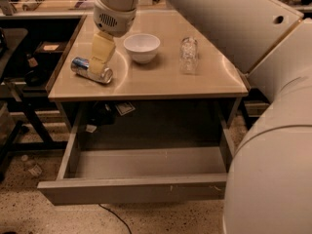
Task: Place redbull can into top drawer
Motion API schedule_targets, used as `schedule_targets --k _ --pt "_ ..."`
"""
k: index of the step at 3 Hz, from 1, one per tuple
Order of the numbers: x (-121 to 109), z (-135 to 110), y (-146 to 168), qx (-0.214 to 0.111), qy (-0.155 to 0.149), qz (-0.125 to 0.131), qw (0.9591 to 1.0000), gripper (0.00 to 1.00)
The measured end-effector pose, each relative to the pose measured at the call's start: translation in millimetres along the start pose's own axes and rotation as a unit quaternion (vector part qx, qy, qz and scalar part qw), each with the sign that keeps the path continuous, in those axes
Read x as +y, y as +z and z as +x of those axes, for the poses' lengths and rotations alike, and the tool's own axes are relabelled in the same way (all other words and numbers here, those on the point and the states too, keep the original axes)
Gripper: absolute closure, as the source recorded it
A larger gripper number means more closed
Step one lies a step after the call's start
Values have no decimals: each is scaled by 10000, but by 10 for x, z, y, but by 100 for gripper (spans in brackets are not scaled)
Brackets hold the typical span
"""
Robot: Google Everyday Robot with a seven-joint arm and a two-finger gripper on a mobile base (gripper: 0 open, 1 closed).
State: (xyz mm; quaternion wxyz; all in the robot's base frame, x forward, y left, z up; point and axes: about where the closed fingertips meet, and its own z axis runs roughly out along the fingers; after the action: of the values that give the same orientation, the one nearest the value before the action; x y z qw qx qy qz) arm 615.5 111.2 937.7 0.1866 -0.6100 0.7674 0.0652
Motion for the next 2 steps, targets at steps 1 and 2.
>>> schedule_targets --k 1,2 --pt "15 -73 108 -100 17 -66 9999 0" --pt "-92 -205 327 -185 159 -95 9997 0"
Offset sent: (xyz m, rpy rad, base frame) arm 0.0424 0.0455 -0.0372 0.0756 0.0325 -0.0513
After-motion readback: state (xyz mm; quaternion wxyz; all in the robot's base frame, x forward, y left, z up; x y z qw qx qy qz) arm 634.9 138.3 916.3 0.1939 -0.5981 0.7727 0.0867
